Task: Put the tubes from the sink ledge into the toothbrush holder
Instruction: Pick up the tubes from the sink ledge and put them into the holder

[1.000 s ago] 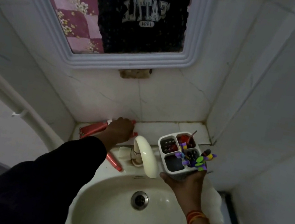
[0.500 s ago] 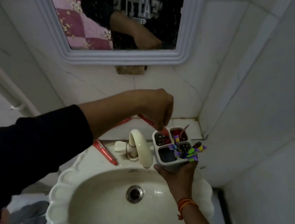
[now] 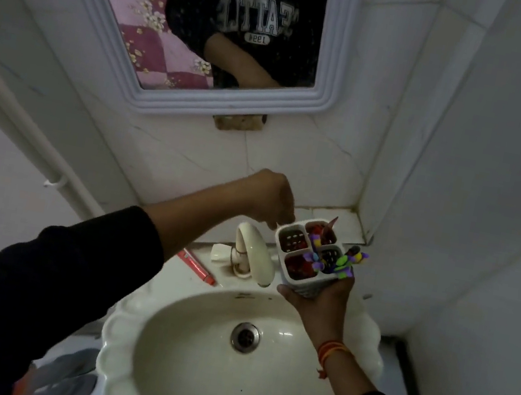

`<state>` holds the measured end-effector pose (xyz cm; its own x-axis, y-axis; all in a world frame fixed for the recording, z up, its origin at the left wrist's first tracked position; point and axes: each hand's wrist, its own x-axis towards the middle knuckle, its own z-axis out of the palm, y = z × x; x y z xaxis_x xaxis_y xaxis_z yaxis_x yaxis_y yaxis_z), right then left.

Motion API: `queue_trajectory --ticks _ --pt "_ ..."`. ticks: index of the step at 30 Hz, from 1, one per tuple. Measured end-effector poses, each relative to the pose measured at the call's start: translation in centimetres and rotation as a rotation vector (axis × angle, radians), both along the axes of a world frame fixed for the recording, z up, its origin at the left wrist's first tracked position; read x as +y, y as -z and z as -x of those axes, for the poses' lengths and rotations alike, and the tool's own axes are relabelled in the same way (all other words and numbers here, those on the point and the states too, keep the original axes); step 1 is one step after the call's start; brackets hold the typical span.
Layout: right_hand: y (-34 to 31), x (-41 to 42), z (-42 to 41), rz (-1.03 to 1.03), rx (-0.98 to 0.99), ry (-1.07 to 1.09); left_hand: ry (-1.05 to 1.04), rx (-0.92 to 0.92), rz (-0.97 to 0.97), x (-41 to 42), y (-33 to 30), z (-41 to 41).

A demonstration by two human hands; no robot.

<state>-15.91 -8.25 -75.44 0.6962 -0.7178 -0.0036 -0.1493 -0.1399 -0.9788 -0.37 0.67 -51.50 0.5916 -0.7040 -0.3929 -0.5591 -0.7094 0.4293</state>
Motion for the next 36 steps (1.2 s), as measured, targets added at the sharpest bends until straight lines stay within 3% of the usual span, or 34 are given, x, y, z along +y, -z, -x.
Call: queue_trajectory --ticks 2,5,10,15,18,23,27,33,36 --pt "0.1 0.0 0.0 0.023 -0.005 0.004 -0.111 -0.132 0.028 2.4 1.5 -2.1" --pt "0.0 0.0 0.2 0.046 -0.008 0.001 -0.155 -0.272 -0.194 6.2 4.2 -3.9" --pt "-0.4 0.1 0.3 0.041 -0.024 -0.010 0.174 -0.343 -0.585 11.5 10.3 -4.3" --pt "-0.1 0.0 0.3 0.044 -0.014 -0.013 0.185 -0.499 -0.669 13.7 14.4 -4.3" --pt "-0.1 0.1 0.2 0.040 -0.009 -0.013 0.249 -0.564 -0.620 14.0 14.1 -4.1" --pt "-0.2 0.2 0.2 0.054 0.011 -0.007 0.142 -0.354 -0.589 12.5 8.9 -4.6" --pt "-0.1 0.0 0.3 0.048 0.030 0.000 -0.018 -0.349 -0.447 10.6 3.4 -4.4" --pt "-0.3 0.1 0.2 0.000 0.024 -0.005 -0.024 -0.515 -0.040 7.0 -5.2 -0.7" --pt "-0.3 0.1 0.2 -0.005 0.004 0.001 0.043 -0.495 0.113 4.6 -6.9 2.5"
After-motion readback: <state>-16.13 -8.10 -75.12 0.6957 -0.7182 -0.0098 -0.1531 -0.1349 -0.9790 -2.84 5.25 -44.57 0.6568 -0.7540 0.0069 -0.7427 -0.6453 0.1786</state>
